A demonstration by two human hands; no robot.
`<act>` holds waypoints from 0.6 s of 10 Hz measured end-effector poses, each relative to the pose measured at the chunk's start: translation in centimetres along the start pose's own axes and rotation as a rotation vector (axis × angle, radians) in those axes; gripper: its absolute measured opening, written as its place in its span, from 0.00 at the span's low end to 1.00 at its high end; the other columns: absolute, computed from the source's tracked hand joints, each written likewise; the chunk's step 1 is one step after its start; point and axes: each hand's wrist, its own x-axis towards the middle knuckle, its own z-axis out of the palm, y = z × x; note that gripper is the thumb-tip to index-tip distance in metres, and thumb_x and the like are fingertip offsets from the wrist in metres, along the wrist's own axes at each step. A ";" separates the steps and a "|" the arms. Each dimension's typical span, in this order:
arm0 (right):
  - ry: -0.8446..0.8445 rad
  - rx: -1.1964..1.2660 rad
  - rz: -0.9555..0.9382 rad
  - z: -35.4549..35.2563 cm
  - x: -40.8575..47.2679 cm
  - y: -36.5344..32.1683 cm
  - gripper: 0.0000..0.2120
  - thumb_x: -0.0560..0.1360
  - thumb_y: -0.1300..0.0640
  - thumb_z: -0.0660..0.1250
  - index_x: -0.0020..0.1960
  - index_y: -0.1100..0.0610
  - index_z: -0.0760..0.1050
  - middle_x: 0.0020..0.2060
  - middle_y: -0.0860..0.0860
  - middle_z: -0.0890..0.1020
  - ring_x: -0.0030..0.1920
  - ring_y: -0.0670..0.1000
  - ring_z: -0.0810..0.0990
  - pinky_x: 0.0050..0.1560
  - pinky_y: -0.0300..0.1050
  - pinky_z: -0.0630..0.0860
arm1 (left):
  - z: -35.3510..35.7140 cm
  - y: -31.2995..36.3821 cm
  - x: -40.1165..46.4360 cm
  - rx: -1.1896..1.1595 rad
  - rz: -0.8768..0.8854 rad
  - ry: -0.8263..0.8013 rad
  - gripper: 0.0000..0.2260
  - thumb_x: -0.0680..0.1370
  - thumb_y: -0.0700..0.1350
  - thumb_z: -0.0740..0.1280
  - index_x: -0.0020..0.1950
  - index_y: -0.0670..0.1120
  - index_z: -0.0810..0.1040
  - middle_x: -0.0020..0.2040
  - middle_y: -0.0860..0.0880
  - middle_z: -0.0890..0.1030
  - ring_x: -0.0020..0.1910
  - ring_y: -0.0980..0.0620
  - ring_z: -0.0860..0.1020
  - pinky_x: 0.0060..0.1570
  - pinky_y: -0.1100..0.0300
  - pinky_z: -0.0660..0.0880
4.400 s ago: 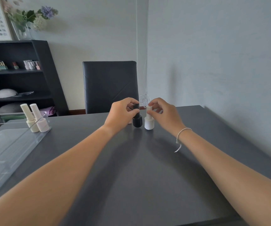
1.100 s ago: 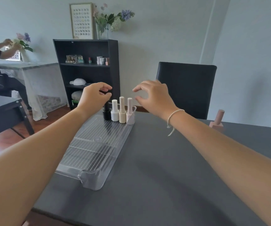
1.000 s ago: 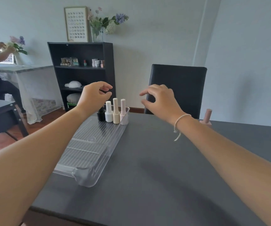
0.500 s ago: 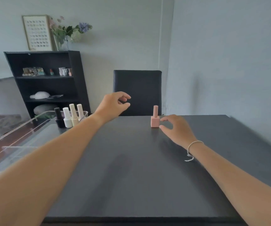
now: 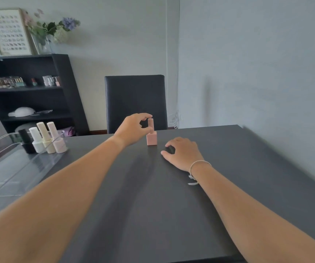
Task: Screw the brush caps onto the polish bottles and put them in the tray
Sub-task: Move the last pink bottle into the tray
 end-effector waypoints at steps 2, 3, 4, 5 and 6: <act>0.009 -0.003 -0.003 0.2 0.3 0.0 0.18 0.75 0.42 0.58 0.57 0.50 0.74 0.58 0.50 0.75 0.60 0.54 0.71 0.61 0.51 0.63 | 1.2 0.2 0.5 -0.137 -0.032 0.086 0.11 0.74 0.39 0.64 0.56 0.48 0.76 0.42 0.54 0.79 0.39 0.59 0.76 0.35 0.73 0.68; 0.010 -0.006 -0.006 0.3 0.3 0.0 0.18 0.75 0.41 0.58 0.58 0.50 0.73 0.58 0.51 0.75 0.60 0.54 0.71 0.61 0.51 0.63 | 1.3 0.4 0.6 -0.144 -0.031 0.116 0.10 0.74 0.38 0.63 0.53 0.47 0.77 0.38 0.54 0.80 0.38 0.60 0.76 0.35 0.76 0.67; 0.010 0.003 -0.004 0.3 0.3 0.0 0.18 0.75 0.41 0.58 0.58 0.50 0.73 0.58 0.50 0.75 0.60 0.54 0.71 0.62 0.51 0.63 | 1.3 0.4 0.5 -0.155 -0.041 0.129 0.09 0.74 0.37 0.63 0.52 0.46 0.78 0.38 0.51 0.81 0.39 0.59 0.75 0.40 0.73 0.69; 0.009 0.005 -0.004 0.3 0.3 0.0 0.18 0.75 0.41 0.58 0.58 0.50 0.73 0.58 0.50 0.75 0.60 0.53 0.71 0.62 0.51 0.63 | 1.0 0.3 0.2 -0.194 -0.055 0.123 0.09 0.73 0.37 0.63 0.51 0.46 0.78 0.37 0.50 0.83 0.40 0.59 0.76 0.47 0.64 0.75; 0.008 0.014 0.000 0.3 0.3 0.0 0.17 0.75 0.41 0.58 0.58 0.50 0.73 0.58 0.50 0.75 0.60 0.53 0.71 0.62 0.50 0.62 | 0.2 0.0 -0.3 -0.213 -0.053 0.117 0.08 0.73 0.37 0.63 0.49 0.46 0.77 0.34 0.51 0.83 0.39 0.63 0.77 0.51 0.61 0.76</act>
